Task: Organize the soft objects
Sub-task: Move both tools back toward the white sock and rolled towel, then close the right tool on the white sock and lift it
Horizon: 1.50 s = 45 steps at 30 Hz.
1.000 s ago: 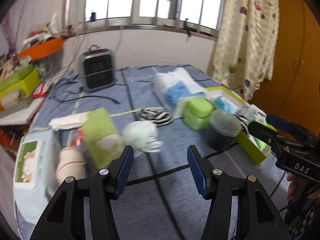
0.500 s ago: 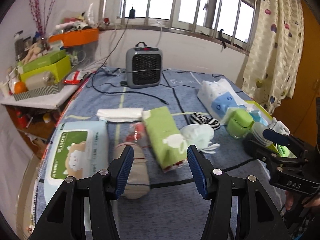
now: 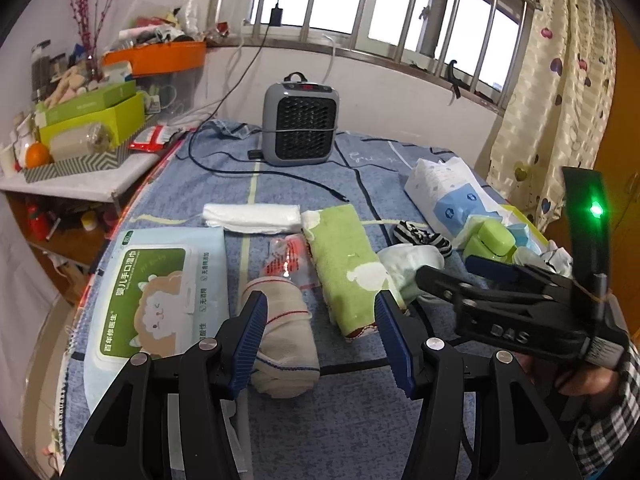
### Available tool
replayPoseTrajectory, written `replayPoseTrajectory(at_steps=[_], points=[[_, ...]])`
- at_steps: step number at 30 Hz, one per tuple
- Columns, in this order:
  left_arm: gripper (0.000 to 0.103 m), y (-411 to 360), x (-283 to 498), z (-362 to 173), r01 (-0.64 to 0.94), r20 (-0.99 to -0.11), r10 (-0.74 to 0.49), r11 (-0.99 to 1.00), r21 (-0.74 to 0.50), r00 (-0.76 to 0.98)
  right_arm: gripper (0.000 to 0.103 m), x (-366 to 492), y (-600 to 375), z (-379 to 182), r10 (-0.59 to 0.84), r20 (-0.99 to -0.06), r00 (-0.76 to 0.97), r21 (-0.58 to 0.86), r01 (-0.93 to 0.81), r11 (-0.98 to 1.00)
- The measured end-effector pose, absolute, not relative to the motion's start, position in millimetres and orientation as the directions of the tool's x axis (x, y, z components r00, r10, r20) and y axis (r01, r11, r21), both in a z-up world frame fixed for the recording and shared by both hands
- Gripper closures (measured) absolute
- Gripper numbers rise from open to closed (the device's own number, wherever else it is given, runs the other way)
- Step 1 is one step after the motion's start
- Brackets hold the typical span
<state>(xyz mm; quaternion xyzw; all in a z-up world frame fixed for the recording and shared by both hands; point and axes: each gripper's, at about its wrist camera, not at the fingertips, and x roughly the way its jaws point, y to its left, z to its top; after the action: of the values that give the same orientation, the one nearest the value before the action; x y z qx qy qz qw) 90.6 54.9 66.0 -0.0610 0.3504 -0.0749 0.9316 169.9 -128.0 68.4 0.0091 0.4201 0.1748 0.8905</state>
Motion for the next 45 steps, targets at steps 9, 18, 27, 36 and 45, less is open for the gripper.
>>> replayPoseTrajectory(at_steps=[9,18,27,36,45], points=[[0.048,57.5,92.5,65.4,0.093,-0.643,-0.185,0.980,-0.173,0.743,0.024,185.6,-117.1,57.8,0.347,-0.758,0.553,0.200,-0.310,0.930],[0.048,55.0,97.3,62.4,0.087,-0.659,-0.172,0.983,-0.161,0.733,0.065,183.8,-116.6,57.6,0.379,-0.747,0.546,0.223,-0.332,0.917],[0.048,42.7,106.2,60.8,0.089,-0.677,-0.163,0.986,-0.142,0.718,0.073,173.0,-132.5,64.1,0.366,-0.730,0.578,0.218,-0.310,0.925],[0.048,17.2,121.2,57.1,0.118,-0.698,-0.150,0.989,-0.094,0.700,0.073,150.6,-150.0,74.1,0.353,-0.707,0.613,0.195,-0.311,0.930],[0.048,-7.8,147.5,44.2,0.125,-0.748,-0.102,0.992,-0.026,0.656,0.073,134.3,-161.4,74.8,0.345,-0.696,0.630,0.172,-0.320,0.932]])
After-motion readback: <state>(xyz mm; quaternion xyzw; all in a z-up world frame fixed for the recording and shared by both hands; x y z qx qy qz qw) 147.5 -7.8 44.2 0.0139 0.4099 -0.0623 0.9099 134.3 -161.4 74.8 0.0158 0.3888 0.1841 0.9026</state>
